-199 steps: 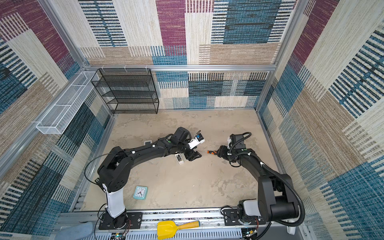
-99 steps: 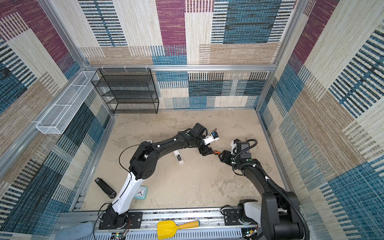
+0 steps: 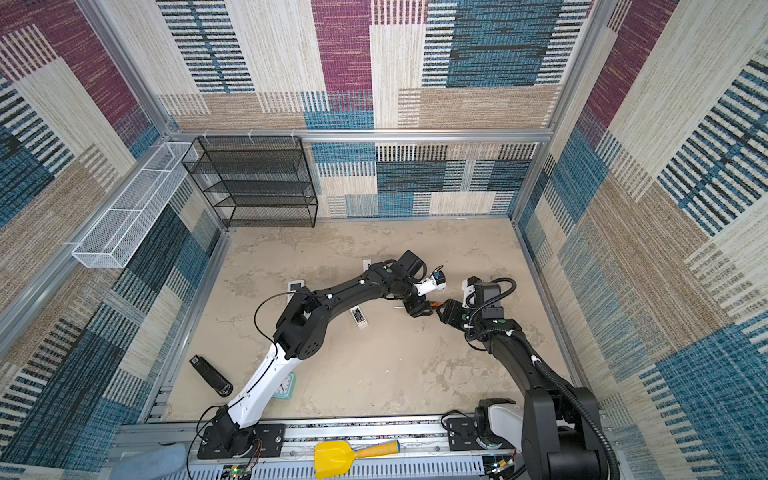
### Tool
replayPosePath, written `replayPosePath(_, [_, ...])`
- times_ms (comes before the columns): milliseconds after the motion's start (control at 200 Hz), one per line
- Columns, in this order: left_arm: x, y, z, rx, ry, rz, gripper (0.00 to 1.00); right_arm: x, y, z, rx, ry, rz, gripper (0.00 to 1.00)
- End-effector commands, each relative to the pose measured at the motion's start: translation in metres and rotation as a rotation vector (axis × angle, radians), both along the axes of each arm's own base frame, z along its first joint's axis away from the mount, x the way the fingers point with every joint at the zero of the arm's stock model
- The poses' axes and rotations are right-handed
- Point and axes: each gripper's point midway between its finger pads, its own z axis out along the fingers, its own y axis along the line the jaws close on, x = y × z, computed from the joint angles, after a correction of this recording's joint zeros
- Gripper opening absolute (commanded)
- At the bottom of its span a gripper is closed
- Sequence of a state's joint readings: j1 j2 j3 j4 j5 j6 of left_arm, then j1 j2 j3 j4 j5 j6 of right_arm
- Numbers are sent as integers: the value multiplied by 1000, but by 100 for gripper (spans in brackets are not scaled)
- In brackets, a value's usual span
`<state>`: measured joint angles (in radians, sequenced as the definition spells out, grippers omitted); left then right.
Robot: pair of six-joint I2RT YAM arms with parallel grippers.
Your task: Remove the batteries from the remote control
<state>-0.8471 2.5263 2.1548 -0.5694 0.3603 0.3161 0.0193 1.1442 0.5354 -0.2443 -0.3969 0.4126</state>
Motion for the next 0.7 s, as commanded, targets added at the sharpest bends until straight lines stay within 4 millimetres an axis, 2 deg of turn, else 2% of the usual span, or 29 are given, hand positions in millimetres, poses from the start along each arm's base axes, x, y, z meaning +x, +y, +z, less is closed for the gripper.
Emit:
replayPosePath(0, [-9, 10, -15, 71, 69, 57, 50, 0, -1, 4, 0, -25, -5, 62])
replayPosePath(210, [-16, 15, -14, 94, 98, 131, 24, 2, -1, 9, 22, -36, -25, 61])
replayPosePath(361, [-22, 18, -14, 66, 137, 191, 14, 4, 9, 12, 111, -32, -20, 60])
replayPosePath(416, [-22, 19, -10, 36, 127, 216, 10, 5, 14, 14, 149, -29, -18, 60])
replayPosePath(506, [-20, 19, 10, -50, 106, 248, 3, 8, 21, 18, 208, -25, -8, 60])
replayPosePath(696, [-25, 22, 45, -185, 89, 287, 0, 16, 30, 38, 292, -49, 10, 59])
